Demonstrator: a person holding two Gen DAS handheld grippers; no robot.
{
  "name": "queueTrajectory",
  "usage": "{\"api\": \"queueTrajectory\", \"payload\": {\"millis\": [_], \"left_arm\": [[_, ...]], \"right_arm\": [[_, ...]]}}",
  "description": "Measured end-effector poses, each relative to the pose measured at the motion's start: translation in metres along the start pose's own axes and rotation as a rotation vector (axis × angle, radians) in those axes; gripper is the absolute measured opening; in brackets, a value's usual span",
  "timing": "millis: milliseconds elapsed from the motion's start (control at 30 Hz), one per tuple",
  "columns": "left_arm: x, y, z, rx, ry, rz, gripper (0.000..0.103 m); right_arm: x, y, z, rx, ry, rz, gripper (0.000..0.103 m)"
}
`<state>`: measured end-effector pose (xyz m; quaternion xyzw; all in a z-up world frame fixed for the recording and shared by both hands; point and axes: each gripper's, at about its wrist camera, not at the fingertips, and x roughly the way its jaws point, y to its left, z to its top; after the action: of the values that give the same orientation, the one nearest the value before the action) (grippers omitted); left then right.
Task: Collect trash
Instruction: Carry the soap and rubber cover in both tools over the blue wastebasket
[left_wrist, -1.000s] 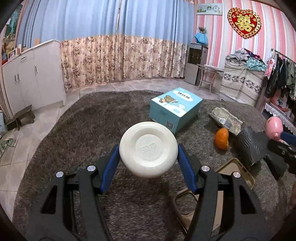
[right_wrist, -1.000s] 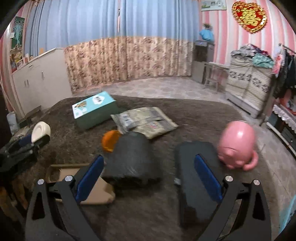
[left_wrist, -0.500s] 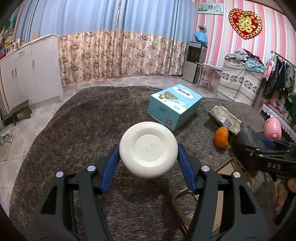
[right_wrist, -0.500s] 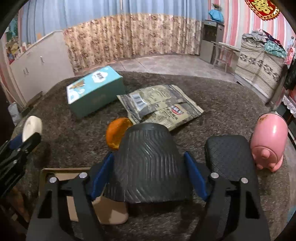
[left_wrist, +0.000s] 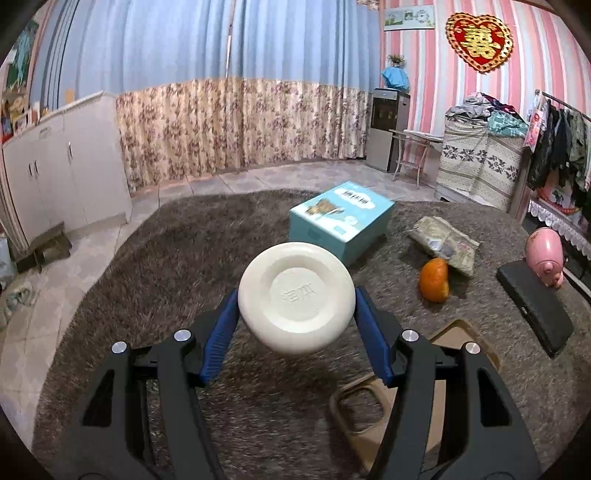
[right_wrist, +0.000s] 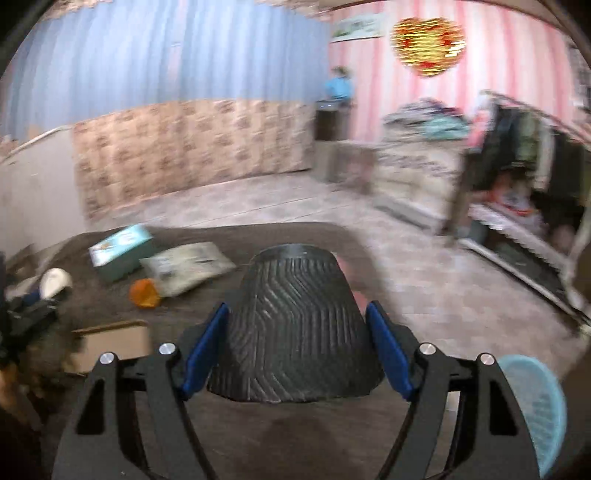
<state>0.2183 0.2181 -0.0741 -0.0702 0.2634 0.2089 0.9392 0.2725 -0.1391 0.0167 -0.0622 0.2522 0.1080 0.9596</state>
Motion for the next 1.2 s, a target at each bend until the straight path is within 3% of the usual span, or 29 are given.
{"api": "queueTrajectory", "payload": {"millis": [133,267,467,800,1200], "left_arm": [[-0.018,-0.027,0.01,0.037,-0.026,-0.053,0.061],[-0.042,-0.073,0.019,0.068,-0.049,-0.176,0.061],[-0.063,-0.16,0.012,0.172,-0.052,-0.328,0.061],[-0.089,-0.293,-0.005,0.304,-0.066,-0.563,0.061],[-0.123,-0.409,-0.034,0.451,-0.087,-0.767,0.061]], "right_arm": [[-0.033,-0.072,-0.015,0.116,-0.034,-0.154,0.075],[-0.045,-0.129,-0.033,0.203,-0.037,-0.282,0.075],[-0.05,-0.184,-0.052,0.26,-0.032,-0.391,0.075],[-0.052,-0.25,-0.074,0.343,-0.021,-0.504,0.075],[-0.051,-0.302,-0.104,0.421,-0.011,-0.556,0.075]]}}
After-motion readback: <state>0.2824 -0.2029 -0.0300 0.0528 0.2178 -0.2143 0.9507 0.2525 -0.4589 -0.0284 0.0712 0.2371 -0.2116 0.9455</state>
